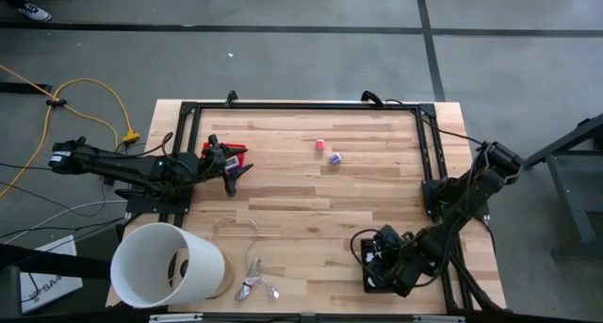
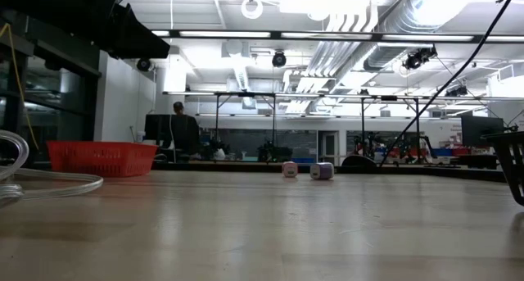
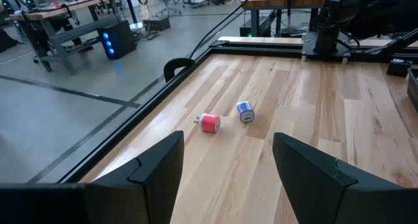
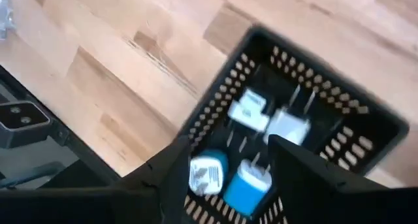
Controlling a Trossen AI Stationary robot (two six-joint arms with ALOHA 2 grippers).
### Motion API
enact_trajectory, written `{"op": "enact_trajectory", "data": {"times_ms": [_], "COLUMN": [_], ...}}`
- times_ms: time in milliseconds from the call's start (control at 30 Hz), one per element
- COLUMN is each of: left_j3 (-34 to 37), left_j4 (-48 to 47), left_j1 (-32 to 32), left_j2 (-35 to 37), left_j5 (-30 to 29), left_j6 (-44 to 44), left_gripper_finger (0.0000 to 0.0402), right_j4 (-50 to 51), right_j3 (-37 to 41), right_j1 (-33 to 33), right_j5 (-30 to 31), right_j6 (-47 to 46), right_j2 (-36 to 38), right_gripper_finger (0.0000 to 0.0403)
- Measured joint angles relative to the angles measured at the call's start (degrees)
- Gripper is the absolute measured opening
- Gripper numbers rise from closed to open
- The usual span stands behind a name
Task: Pick & Place Office items
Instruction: Put the purple charger adapter into the black bin
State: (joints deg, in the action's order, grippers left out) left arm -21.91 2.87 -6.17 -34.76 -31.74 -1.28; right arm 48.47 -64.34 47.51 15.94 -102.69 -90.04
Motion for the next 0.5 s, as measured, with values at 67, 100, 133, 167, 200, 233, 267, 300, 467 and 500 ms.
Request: {"op": "enact_trajectory", "data": {"times_ms": [67, 100, 133, 167, 200, 233, 267, 300, 467, 500], "left_j3": [0.0, 0.0, 0.0, 0.0, 0.0, 0.0, 0.0, 0.0, 0.0, 0.0], "left_j4": [0.0, 0.0, 0.0, 0.0, 0.0, 0.0, 0.0, 0.0, 0.0, 0.0], "left_j1": [0.0, 0.0, 0.0, 0.0, 0.0, 0.0, 0.0, 0.0, 0.0, 0.0], "left_j2": [0.0, 0.0, 0.0, 0.0, 0.0, 0.0, 0.0, 0.0, 0.0, 0.0], "left_j5": [0.0, 0.0, 0.0, 0.0, 0.0, 0.0, 0.0, 0.0, 0.0, 0.0], "left_j6": [0.0, 0.0, 0.0, 0.0, 0.0, 0.0, 0.0, 0.0, 0.0, 0.0], "left_gripper_finger": [0.0227, 0.0227, 0.0227, 0.0227, 0.0227, 0.0227, 0.0227, 0.0227, 0.0227, 0.0227], "right_j4": [0.1, 0.3, 0.3, 0.3, 0.3, 0.2, 0.1, 0.0, -3.2, -4.2], "right_j3": [0.0, 0.0, 0.0, 0.0, 0.0, 0.0, 0.0, 0.0, 0.0, 0.0], "right_j1": [-1.7, -2.7, -3.8, -5.0, -6.2, -7.4, -8.8, -10.1, -16.4, -17.5], "right_j5": [0.4, 0.6, 0.6, 0.6, 0.6, 0.6, 0.5, 0.5, 0.5, 0.3], "right_j6": [3.5, 5.7, 8.1, 10.4, 12.9, 15.4, 18.0, 20.8, 36.5, 39.9], "right_j2": [0.0, 0.0, 0.0, 0.0, 0.0, 0.0, 0.0, 0.0, 0.0, 0.0], "right_gripper_finger": [0.0191, 0.0191, 0.0191, 0.0191, 0.0191, 0.0191, 0.0191, 0.0191, 0.0191, 0.0191]}}
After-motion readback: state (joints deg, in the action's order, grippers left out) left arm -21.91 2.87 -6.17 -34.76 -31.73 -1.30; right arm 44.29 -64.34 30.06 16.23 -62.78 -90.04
